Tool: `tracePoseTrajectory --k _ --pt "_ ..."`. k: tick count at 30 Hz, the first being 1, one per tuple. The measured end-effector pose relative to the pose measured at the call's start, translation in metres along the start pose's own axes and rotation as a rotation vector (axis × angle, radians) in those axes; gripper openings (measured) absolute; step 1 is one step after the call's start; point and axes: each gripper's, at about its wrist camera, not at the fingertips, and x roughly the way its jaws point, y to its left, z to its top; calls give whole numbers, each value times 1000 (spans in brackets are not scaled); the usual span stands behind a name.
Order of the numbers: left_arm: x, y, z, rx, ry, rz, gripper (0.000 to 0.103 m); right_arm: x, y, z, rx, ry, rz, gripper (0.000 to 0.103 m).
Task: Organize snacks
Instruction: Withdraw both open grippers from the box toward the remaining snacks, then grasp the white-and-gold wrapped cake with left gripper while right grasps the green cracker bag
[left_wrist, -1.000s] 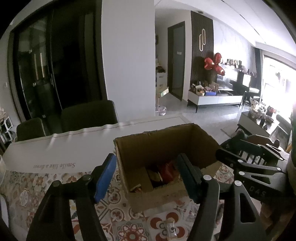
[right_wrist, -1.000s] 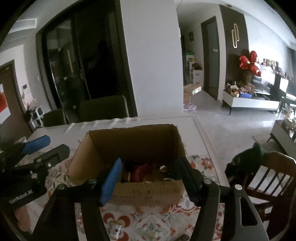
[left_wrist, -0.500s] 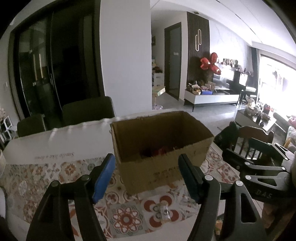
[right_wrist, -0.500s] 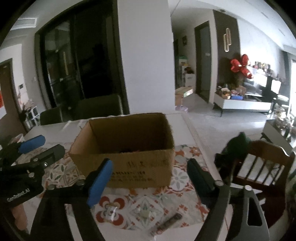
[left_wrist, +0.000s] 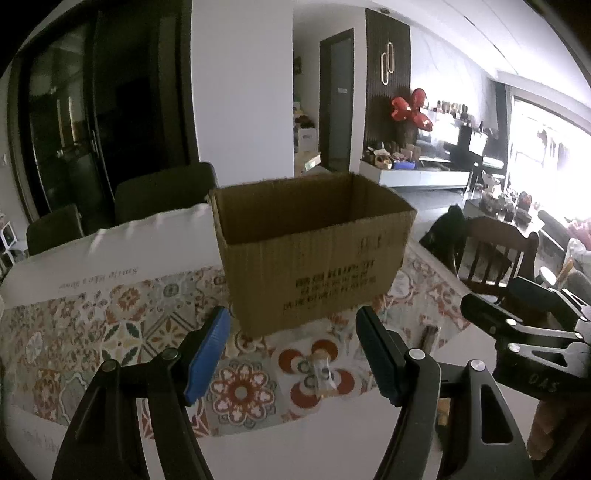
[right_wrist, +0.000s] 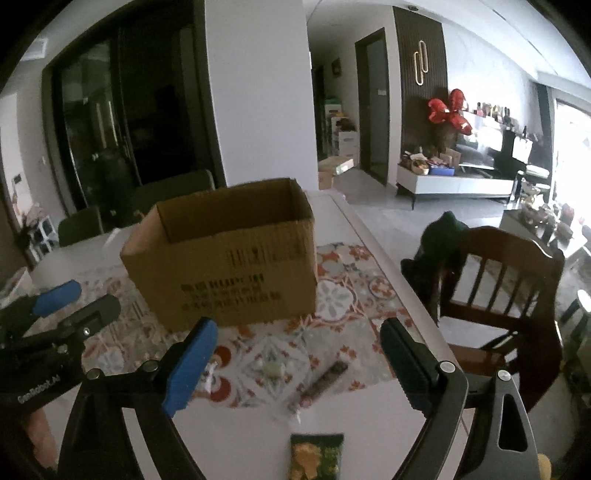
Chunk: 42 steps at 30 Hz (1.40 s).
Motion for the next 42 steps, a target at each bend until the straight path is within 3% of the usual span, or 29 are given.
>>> tracePoseTrajectory --k 10,22,31,42 --pt "6 1 -38 25 36 -20 70 -6 0 -47 79 19 -60 90" --pt "30 -5 -74 73 95 -31 70 4 -1 -103 109 114 -126 90" --pt "59 -14 -82 81 136 -5 68 17 -2 -123 89 144 -152 89" --pt "94 -24 -80 99 177 14 56 31 -1 -129 66 186 -167 79"
